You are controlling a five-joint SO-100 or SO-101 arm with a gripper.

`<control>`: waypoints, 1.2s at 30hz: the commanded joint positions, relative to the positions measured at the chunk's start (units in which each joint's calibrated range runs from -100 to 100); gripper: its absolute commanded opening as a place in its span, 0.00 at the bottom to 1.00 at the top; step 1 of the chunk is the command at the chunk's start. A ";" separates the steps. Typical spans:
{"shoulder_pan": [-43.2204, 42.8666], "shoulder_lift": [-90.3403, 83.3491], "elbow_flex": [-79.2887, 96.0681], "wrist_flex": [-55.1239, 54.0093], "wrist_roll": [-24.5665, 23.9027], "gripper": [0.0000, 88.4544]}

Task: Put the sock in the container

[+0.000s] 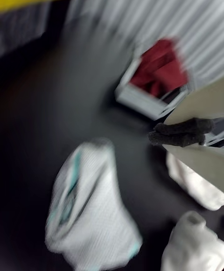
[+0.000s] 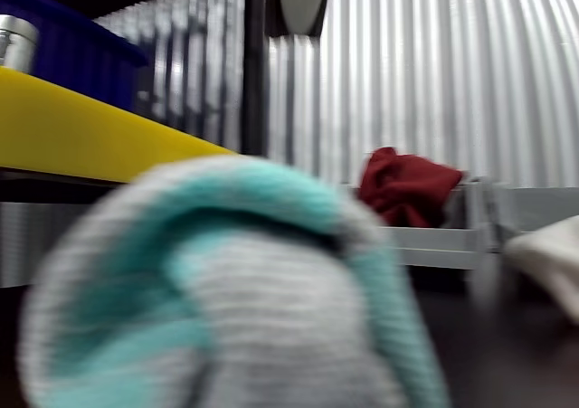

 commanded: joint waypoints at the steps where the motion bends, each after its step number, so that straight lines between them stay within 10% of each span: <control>1: -4.21 4.98 -2.75 2.78 -0.28 0.01; 15: -2.16 7.15 -2.57 8.67 -0.23 0.02; 27: 2.01 8.07 0.05 8.67 -0.28 0.51; 36: 2.56 8.07 2.66 6.79 0.23 0.53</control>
